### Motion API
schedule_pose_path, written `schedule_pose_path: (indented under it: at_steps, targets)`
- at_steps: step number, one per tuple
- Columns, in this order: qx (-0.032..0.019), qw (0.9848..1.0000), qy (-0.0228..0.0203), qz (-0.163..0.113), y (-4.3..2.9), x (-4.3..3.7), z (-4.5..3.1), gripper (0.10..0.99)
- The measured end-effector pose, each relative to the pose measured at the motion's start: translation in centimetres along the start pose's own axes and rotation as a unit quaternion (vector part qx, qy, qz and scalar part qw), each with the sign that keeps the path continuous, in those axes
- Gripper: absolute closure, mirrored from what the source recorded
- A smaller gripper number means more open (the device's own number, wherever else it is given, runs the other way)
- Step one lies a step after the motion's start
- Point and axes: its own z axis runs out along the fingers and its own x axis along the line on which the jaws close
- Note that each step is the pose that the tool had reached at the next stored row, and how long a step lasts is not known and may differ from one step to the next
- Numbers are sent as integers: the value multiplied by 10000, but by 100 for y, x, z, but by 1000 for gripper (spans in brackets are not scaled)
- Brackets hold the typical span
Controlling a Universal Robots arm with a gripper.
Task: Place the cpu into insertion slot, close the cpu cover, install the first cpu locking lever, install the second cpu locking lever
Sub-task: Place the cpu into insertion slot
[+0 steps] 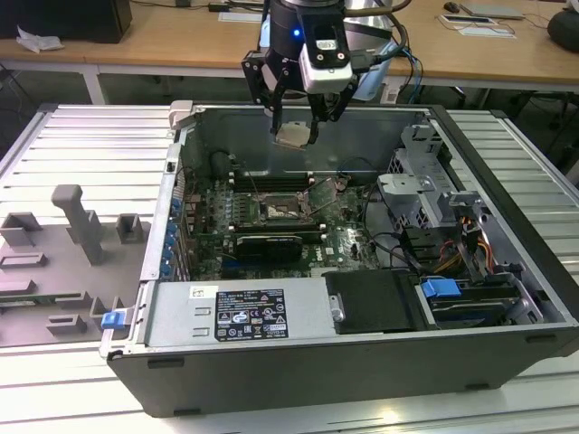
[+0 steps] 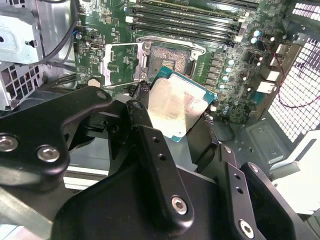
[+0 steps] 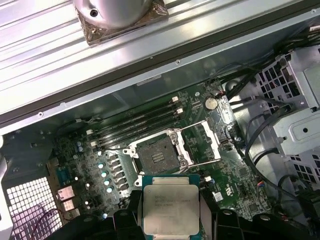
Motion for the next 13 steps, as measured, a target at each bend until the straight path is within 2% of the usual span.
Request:
schedule_pose_path:
  at_steps: [13]
  targets:
    - [-6,9995,-28,311,0,0,2,541]
